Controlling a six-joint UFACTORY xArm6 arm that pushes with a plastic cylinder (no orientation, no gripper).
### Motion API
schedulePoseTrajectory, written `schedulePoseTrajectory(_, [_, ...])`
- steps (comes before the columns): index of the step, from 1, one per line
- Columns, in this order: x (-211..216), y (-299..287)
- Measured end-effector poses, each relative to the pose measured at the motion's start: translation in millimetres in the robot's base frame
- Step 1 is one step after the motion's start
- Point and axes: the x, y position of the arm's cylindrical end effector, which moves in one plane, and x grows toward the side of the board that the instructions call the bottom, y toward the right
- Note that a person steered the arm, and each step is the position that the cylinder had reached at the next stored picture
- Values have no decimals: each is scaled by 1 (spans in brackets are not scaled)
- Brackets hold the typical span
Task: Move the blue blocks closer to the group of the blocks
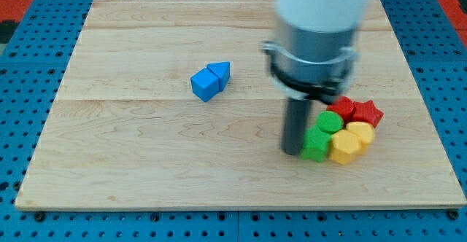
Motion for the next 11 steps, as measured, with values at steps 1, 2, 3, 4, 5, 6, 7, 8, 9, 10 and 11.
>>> schedulePoseTrajectory(1, [-24, -99])
schedulePoseTrajectory(2, [-90, -191])
schedulePoseTrajectory(3, [-149, -163])
schedulePoseTrajectory(4, [-106, -107])
schedulePoseTrajectory(5, [-52, -92])
schedulePoseTrajectory(6, [-76, -129])
schedulePoseTrajectory(7, [-32, -117])
schedulePoseTrajectory(8, [-16, -110])
schedulePoseTrajectory(9, [-16, -68])
schedulePoseTrajectory(10, [-50, -180])
schedulePoseTrajectory(11, [-138, -173])
